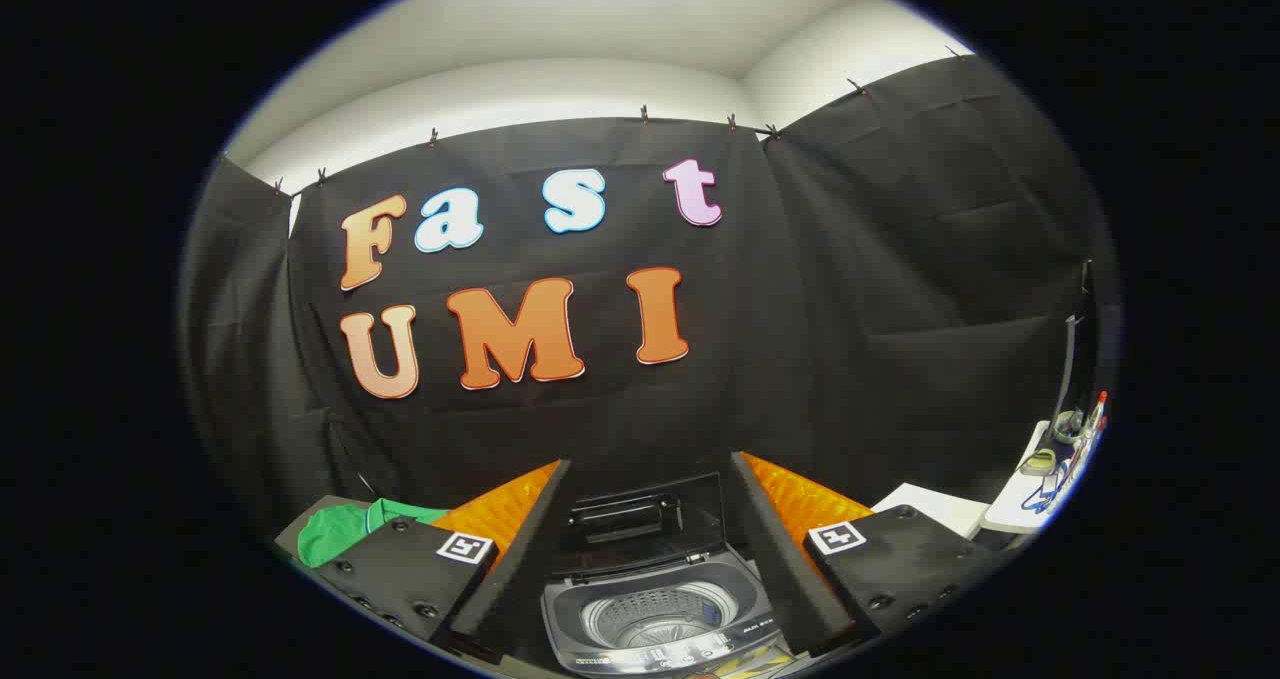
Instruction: Put the clothes into the washing machine and then close the washing machine lid.
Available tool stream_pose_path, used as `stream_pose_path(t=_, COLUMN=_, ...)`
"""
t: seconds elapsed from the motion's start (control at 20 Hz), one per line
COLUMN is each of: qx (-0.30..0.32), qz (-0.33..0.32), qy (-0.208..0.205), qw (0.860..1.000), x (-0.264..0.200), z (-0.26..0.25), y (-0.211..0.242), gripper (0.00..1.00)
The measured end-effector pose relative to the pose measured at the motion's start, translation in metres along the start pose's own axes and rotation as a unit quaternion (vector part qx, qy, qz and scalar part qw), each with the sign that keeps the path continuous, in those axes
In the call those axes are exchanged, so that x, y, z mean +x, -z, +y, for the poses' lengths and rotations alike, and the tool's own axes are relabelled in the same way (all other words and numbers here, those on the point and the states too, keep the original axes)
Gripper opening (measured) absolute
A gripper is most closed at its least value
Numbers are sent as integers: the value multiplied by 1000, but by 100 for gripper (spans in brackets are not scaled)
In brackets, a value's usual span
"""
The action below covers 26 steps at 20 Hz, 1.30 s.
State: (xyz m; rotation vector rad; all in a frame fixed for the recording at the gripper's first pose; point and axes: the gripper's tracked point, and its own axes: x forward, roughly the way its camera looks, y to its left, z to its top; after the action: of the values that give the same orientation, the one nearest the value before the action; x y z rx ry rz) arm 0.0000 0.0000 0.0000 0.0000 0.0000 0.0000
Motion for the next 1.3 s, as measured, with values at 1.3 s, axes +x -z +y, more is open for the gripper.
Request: stream_pose_path(t=1.3, qx=-1, qz=41, qy=-19, qw=999, x=22, z=21, y=19, gripper=99)
